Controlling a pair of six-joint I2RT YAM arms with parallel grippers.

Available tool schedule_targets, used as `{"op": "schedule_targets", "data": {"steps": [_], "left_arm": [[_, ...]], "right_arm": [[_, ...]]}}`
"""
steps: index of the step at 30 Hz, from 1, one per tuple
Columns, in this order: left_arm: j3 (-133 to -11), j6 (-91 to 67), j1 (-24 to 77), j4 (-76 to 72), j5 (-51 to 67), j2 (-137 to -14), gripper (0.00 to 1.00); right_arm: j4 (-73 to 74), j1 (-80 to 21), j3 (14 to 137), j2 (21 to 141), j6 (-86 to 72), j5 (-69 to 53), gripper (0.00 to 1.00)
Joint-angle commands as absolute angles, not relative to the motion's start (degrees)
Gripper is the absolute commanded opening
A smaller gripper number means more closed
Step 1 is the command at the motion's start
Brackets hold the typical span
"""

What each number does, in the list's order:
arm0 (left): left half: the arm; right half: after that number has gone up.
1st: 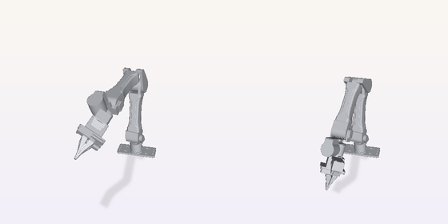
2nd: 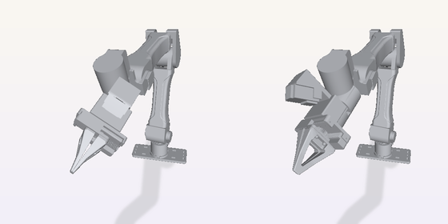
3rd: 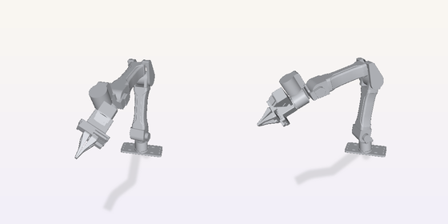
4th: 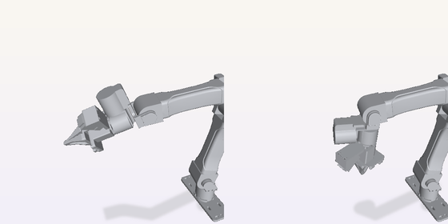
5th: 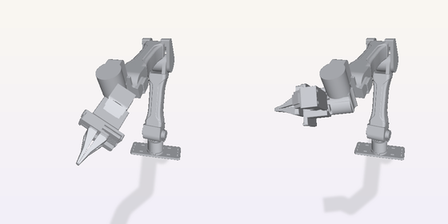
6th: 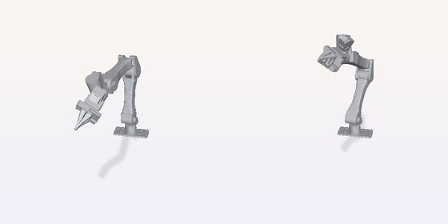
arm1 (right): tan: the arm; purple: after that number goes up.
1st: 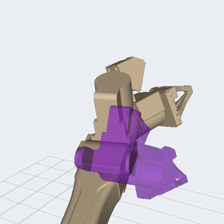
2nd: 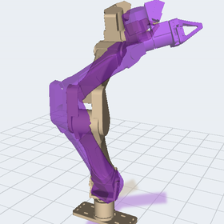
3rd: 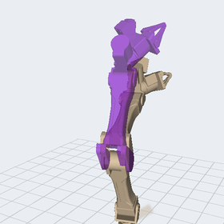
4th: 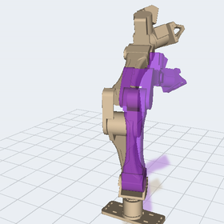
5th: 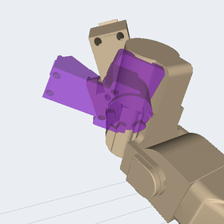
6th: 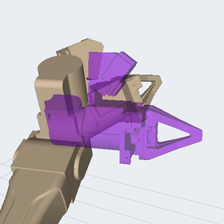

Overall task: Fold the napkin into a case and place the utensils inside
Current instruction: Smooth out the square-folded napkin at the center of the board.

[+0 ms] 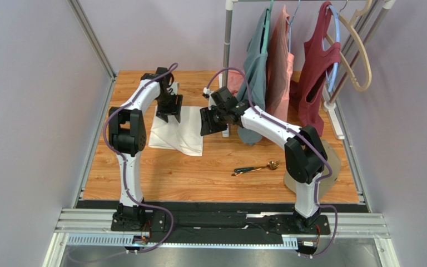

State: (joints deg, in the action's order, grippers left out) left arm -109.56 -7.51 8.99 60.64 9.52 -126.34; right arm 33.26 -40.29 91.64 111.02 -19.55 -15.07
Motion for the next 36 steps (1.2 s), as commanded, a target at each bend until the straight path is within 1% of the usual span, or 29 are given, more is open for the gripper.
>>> {"op": "schedule_targets", "data": {"steps": [1, 4, 8, 12, 14, 15, 17, 18, 19, 23, 25, 26, 27, 28, 31, 32, 33, 34, 35, 36], "left_arm": [[-107.7, -5.1, 9.4, 60.6, 6.2, -123.5, 0.62], [-107.1, -4.7, 9.4, 60.3, 5.1, -123.6, 0.62], [-107.6, -4.9, 9.5, 59.9, 4.0, -124.4, 0.64], [-108.1, -5.1, 9.6, 59.7, 3.6, -124.7, 0.6], [-107.9, -5.3, 9.7, 59.8, 3.3, -124.2, 0.52], [-107.3, -5.4, 9.8, 59.7, 3.1, -123.8, 0.47], [-106.4, -5.6, 9.8, 59.7, 2.9, -122.4, 0.42], [-104.9, -5.8, 9.8, 59.3, 2.7, -121.6, 0.36], [-103.8, -5.8, 9.8, 59.1, 2.4, -119.9, 0.33], [-98.2, -6.9, 9.7, 57.2, 0.5, -114.6, 0.29], [-92.2, -8.9, 9.8, 54.9, 0.1, -109.7, 0.29], [-90.2, -9.6, 9.8, 54.1, 0.1, -108.0, 0.26], [-86.1, -11.6, 9.8, 53.4, 0.1, -106.2, 0.26], [-84.2, -13.0, 9.8, 52.8, -3.0, -102.9, 0.25], [-77.4, -19.4, 9.5, 53.2, -6.0, -96.9, 0.25], [-74.3, -21.3, 9.4, 53.3, -5.0, -95.6, 0.24], [-72.5, -24.6, 8.8, 53.1, -3.4, -94.3, 0.12], [-70.9, -26.6, 8.2, 53.3, -1.9, -91.6, 0.1], [-67.8, -28.8, 7.4, 53.8, -1.8, -90.2, 0.11], [-66.5, -31.8, 5.2, 54.1, -0.9, -88.7, 0.4]], "right_arm": [[30.1, -40.2, 91.1, 107.8, -20.2, -15.8, 0.49], [29.5, -40.3, 90.6, 107.7, -20.6, -16.1, 0.49], [29.3, -40.4, 90.3, 107.4, -20.5, -16.1, 0.49], [29.2, -40.5, 89.4, 107.3, -20.5, -15.8, 0.49], [28.8, -40.5, 89.5, 107.4, -20.5, -15.9, 0.49], [28.8, -40.5, 89.5, 107.7, -20.5, -15.9, 0.49], [28.7, -40.5, 89.6, 107.9, -20.5, -16.0, 0.49], [28.6, -40.5, 89.9, 108.3, -20.6, -16.3, 0.49], [28.7, -40.5, 90.1, 108.5, -20.6, -16.5, 0.49], [28.1, -40.7, 90.4, 109.0, -21.2, -17.0, 0.49], [28.1, -41.0, 90.7, 109.4, -21.2, -17.1, 0.49], [28.0, -41.0, 90.8, 109.6, -21.4, -17.2, 0.49], [27.8, -41.1, 90.9, 109.9, -21.5, -17.4, 0.49], [27.9, -41.1, 91.5, 110.6, -21.8, -17.8, 0.49], [27.6, -41.4, 92.5, 112.0, -23.1, -18.6, 0.49], [27.4, -41.6, 92.6, 112.8, -23.3, -18.7, 0.49], [27.2, -41.9, 92.8, 113.2, -23.8, -19.3, 0.49], [27.2, -42.0, 93.3, 113.8, -24.1, -19.5, 0.49], [27.4, -42.1, 93.6, 114.7, -24.4, -20.1, 0.49], [28.1, -42.2, 94.0, 115.2, -25.0, -21.2, 0.49]]}}
